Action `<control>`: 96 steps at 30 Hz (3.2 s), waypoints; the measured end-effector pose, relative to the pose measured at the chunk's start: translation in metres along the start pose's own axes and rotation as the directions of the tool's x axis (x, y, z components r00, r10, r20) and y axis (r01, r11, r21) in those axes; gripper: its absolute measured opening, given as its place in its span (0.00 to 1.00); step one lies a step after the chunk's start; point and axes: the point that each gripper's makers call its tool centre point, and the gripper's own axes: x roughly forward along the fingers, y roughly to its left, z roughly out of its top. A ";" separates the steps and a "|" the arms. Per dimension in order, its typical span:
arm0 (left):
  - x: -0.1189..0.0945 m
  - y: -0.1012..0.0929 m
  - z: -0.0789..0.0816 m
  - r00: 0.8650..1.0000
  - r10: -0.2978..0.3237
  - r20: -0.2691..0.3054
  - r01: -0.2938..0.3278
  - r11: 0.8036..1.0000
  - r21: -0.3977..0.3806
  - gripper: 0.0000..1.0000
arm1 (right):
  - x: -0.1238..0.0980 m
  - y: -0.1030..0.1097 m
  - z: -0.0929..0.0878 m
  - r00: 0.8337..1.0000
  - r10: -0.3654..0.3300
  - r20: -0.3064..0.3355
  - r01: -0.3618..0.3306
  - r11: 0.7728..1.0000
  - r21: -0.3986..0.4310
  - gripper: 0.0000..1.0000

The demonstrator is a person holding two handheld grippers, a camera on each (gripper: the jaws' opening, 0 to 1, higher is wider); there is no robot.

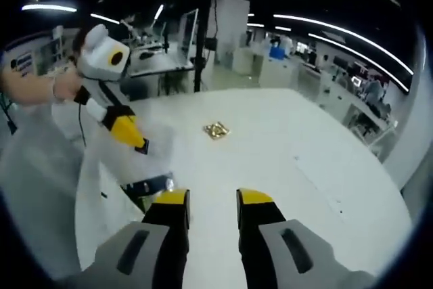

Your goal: Arrange the skincare products in the storage area until every visible bottle or jar stands upright without overlapping.

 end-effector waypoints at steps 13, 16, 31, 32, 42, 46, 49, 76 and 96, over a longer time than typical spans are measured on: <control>-0.020 -0.022 0.005 1.000 -0.025 0.014 0.024 0.997 0.071 0.00 | -0.058 0.020 0.016 0.999 -0.019 0.034 0.020 1.000 -0.011 0.33; -0.024 -0.029 0.001 0.999 -0.032 0.008 0.031 0.996 0.081 0.00 | -0.070 0.029 0.016 0.999 -0.014 0.037 0.014 1.000 0.003 0.36; -0.038 -0.041 -0.018 0.997 -0.066 -0.026 0.068 0.993 0.093 0.00 | -0.093 0.077 -0.020 0.997 -0.001 -0.082 0.001 1.000 0.006 0.70; -0.038 -0.041 -0.020 0.997 -0.065 -0.030 0.067 0.993 0.093 0.00 | -0.092 0.078 -0.022 0.996 -0.001 -0.090 0.001 1.000 0.005 0.72; -0.054 -0.043 -0.046 0.995 -0.067 -0.074 0.072 0.995 0.072 0.00 | -0.088 0.102 -0.043 0.991 0.020 -0.132 -0.016 0.999 0.036 0.90; -0.061 -0.046 -0.057 0.994 -0.069 -0.089 0.075 0.995 0.067 0.00 | -0.088 0.112 -0.047 0.992 0.033 -0.122 -0.023 0.996 0.080 0.94; -0.065 -0.049 -0.065 0.993 -0.070 -0.097 0.076 0.995 0.066 0.00 | -0.086 0.118 -0.054 0.991 0.039 -0.126 -0.023 0.992 0.123 0.99; -0.086 -0.046 -0.098 0.943 -0.241 -0.230 0.257 0.965 0.045 0.00 | -0.072 0.186 -0.053 0.999 0.036 -0.033 -0.020 0.920 0.392 0.75; -0.109 -0.039 -0.089 0.912 -0.353 -0.207 0.363 0.932 0.010 0.00 | 0.011 0.219 0.006 0.973 0.191 0.132 -0.230 0.869 0.438 0.30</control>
